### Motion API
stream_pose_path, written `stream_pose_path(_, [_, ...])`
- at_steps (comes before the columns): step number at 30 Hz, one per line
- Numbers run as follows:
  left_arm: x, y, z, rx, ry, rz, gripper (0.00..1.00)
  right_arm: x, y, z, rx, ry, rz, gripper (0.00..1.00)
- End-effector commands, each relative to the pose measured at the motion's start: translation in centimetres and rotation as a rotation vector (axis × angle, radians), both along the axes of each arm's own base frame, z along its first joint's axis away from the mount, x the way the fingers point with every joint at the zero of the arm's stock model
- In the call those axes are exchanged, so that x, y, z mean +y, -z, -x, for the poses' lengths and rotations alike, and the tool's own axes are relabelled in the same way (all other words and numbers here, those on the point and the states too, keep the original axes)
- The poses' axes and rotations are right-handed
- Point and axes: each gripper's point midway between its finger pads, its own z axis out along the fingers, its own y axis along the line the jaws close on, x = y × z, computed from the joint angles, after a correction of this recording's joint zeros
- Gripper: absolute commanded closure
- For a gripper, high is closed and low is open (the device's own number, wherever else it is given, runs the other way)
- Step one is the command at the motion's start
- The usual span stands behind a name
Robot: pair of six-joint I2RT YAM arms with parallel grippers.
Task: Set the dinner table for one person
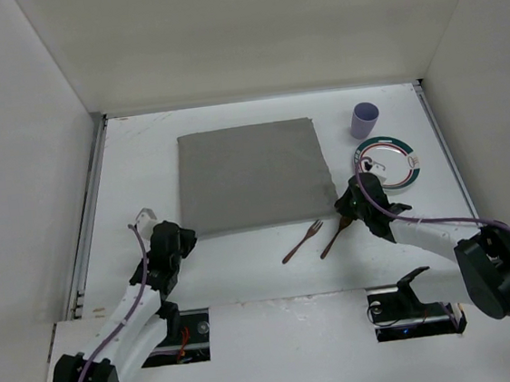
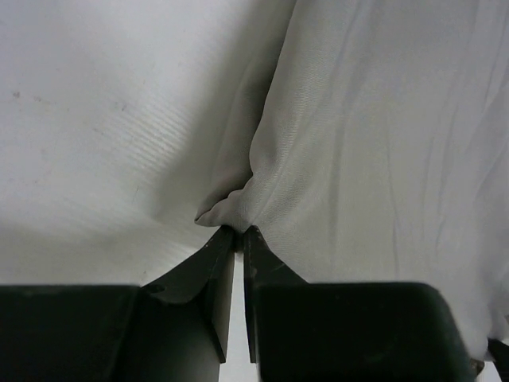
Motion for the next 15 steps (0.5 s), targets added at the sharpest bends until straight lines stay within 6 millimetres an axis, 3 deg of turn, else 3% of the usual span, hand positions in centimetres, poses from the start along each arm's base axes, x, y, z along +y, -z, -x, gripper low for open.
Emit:
stream_pose_path(1, [2.1, 2.1, 2.4, 0.087, -0.086, -0.037, 0.91, -1.3, -1.0, -0.7, -0.029, 0.061, 0.034, 0.89])
stream_pose_path(3, [2.3, 1.9, 2.4, 0.082, -0.099, -0.035, 0.8, -1.4, -1.2, -0.7, -0.036, 0.068, 0.036, 0.82])
stream_pose_path(7, [2.2, -0.8, 1.2, 0.017, -0.084, -0.063, 0.58, -1.6, -3.0, -1.2, -0.078, 0.069, 0.048, 0.41])
stream_pose_path(9, [2.0, -2.8, 0.4, -0.037, -0.071, -0.082, 0.51, -1.7, -4.8, -1.4, -0.111, 0.07, 0.046, 0.3])
stream_pose_path(12, [1.4, -6.5, -1.0, -0.152, -0.061, -0.096, 0.47, -2.5, -7.8, -1.6, -0.184, 0.107, 0.04, 0.27])
stream_pose_path(15, [-1.3, -9.5, -2.7, -0.279, 0.009, -0.079, 0.46, -4.9, -10.0, -1.6, -0.254, 0.212, 0.026, 0.37])
